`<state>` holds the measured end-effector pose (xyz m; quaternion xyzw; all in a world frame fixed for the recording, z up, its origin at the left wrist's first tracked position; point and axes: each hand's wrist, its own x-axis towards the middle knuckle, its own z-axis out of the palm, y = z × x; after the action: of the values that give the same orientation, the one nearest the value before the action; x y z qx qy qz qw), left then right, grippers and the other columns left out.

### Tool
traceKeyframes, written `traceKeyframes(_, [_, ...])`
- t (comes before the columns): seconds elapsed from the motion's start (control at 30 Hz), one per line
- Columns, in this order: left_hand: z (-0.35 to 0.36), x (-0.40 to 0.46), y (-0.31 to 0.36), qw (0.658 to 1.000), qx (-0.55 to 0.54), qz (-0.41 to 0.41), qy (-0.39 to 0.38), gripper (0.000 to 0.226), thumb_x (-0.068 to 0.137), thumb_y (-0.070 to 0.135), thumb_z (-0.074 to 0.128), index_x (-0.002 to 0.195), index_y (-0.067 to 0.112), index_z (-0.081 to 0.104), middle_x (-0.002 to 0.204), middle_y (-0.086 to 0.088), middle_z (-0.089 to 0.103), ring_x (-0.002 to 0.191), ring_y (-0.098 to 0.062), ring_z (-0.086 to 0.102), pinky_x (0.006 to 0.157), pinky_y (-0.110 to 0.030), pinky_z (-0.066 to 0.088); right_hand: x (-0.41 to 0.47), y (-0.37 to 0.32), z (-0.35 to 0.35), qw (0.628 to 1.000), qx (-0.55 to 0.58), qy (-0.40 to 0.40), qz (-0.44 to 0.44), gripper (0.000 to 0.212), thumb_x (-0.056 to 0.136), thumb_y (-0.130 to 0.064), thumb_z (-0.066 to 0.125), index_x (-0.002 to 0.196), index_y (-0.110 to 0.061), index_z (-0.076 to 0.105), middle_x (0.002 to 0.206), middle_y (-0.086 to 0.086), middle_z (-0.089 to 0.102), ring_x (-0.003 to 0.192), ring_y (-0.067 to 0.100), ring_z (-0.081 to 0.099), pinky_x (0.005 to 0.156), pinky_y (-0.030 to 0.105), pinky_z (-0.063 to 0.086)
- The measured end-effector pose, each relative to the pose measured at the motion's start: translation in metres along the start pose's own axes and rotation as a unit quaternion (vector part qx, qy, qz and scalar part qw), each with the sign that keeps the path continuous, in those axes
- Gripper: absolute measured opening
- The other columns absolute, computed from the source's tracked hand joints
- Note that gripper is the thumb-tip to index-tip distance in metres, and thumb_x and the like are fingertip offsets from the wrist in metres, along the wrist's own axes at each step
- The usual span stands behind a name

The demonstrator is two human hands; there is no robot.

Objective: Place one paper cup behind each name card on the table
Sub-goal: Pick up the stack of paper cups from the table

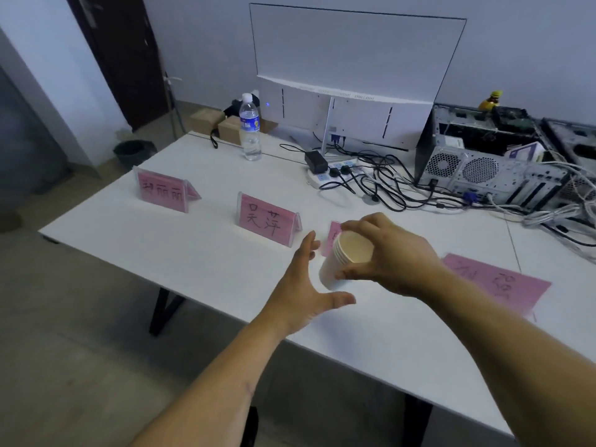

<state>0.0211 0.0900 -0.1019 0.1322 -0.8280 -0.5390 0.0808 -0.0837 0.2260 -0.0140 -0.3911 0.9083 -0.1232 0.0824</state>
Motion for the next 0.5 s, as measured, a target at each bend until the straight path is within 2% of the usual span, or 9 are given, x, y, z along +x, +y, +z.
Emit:
traceKeyframes(0.1, [-0.023, 0.013, -0.004, 0.999, -0.014, 0.031, 0.015, 0.11, 0.066, 0.041, 0.08, 0.141, 0.049, 0.0, 0.151, 0.012, 0.025, 0.131, -0.011, 0.037, 0.102, -0.037, 0.044, 0.023, -0.034, 0.007, 1.0, -0.001, 0.002, -0.027, 0.083, 0.062, -0.074, 0.063, 0.136, -0.047, 0.035, 0.138, -0.014, 0.041, 0.117, 0.013, 0.049, 0.077, 0.033, 0.045])
traceKeyframes(0.2, [-0.054, 0.034, -0.014, 0.998, -0.026, 0.045, 0.033, 0.1, 0.066, 0.036, 0.083, 0.138, 0.048, 0.016, 0.144, 0.005, 0.038, 0.124, -0.013, 0.049, 0.096, -0.035, 0.051, 0.051, -0.06, 0.01, 0.999, 0.009, -0.003, -0.035, 0.085, 0.058, -0.079, 0.061, 0.133, -0.049, 0.035, 0.137, -0.016, 0.041, 0.114, 0.012, 0.05, 0.079, 0.033, 0.046])
traceKeyframes(0.3, [-0.085, 0.057, -0.024, 0.998, -0.031, 0.038, 0.044, 0.084, 0.065, 0.034, 0.084, 0.126, 0.054, 0.03, 0.129, 0.016, 0.052, 0.119, -0.011, 0.054, 0.093, -0.027, 0.052, 0.084, -0.081, 0.007, 0.999, 0.029, -0.01, -0.039, 0.09, 0.054, -0.08, 0.062, 0.134, -0.049, 0.034, 0.138, -0.017, 0.04, 0.117, 0.011, 0.047, 0.082, 0.033, 0.044])
traceKeyframes(0.37, [-0.113, 0.073, -0.033, 0.997, -0.032, 0.029, 0.06, 0.081, 0.065, 0.031, 0.084, 0.118, 0.06, 0.031, 0.12, 0.024, 0.053, 0.113, -0.007, 0.055, 0.087, -0.017, 0.05, 0.113, -0.094, 0.004, 0.997, 0.064, -0.021, -0.04, 0.094, 0.054, -0.076, 0.066, 0.137, -0.048, 0.033, 0.139, -0.02, 0.039, 0.12, 0.009, 0.045, 0.086, 0.031, 0.042])
traceKeyframes(0.4, [-0.12, 0.076, -0.033, 0.997, -0.035, 0.026, 0.066, 0.081, 0.065, 0.03, 0.085, 0.116, 0.06, 0.03, 0.118, 0.025, 0.052, 0.112, -0.007, 0.055, 0.086, -0.016, 0.05, 0.119, -0.097, 0.003, 0.995, 0.083, -0.025, -0.043, 0.092, 0.056, -0.072, 0.069, 0.137, -0.047, 0.033, 0.139, -0.022, 0.039, 0.121, 0.008, 0.044, 0.089, 0.031, 0.042])
traceKeyframes(0.5, [-0.152, 0.093, -0.046, 0.995, -0.047, 0.014, 0.086, 0.088, 0.058, 0.04, 0.084, 0.123, 0.057, 0.027, 0.125, 0.015, 0.053, 0.115, -0.013, 0.056, 0.091, -0.033, 0.053, 0.153, -0.116, 0.002, 0.988, 0.134, -0.038, -0.06, 0.082, 0.065, -0.059, 0.07, 0.137, -0.046, 0.035, 0.14, -0.025, 0.041, 0.121, 0.006, 0.045, 0.094, 0.031, 0.042])
